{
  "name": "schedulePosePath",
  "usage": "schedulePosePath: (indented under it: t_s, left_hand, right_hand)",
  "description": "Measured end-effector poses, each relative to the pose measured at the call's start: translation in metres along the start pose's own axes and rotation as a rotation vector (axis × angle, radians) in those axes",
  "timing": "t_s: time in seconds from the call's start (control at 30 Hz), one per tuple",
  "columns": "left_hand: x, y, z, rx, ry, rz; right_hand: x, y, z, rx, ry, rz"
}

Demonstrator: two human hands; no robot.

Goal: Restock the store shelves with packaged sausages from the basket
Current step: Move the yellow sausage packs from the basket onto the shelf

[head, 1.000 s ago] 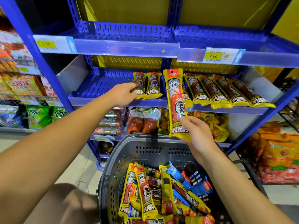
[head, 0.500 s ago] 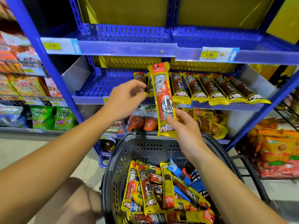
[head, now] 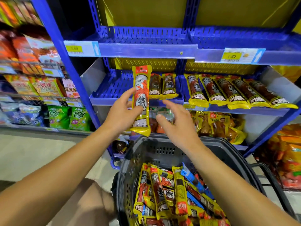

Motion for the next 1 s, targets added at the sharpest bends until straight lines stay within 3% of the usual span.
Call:
schedulePosePath:
  t_s: [0.13,0.27,0.5,0.9,1.0]
  left_hand:
    - [0.029,0.000,0.047,0.011,0.119,0.411]
    - [0.024,-0.002,0.088,0.082,0.081,0.596]
    - [0.014,-0.015,0.120,0.222,0.012,0.558]
    - [0.008,-0.027,0.134,0.244,-0.038,0.367]
    - [0.013,-0.019,0.123,0.188,-0.079,0.459]
  right_hand:
    - [0.025,0.000,0.036,0.109,0.102,-0.428]
    - [0.030,0.007,0.061,0.074,0.099,-0.613]
    - [0.027,0.013,0.076,0.047,0.076,-0.726]
    - [0.018,0.019,0.087,0.062,0.048,-0.771]
    - [0.019,0.018,0.086,0.065,0.053,-0.763]
Point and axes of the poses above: each hand's wrist, its own z-axis towards the middle knuckle, its own x-axis out of the back of the hand, y = z × x, the point moved 7 cm from there along z, towards the middle knuckle, and after that the axes turned 4 degrees about -x, right-handed, at the moved point
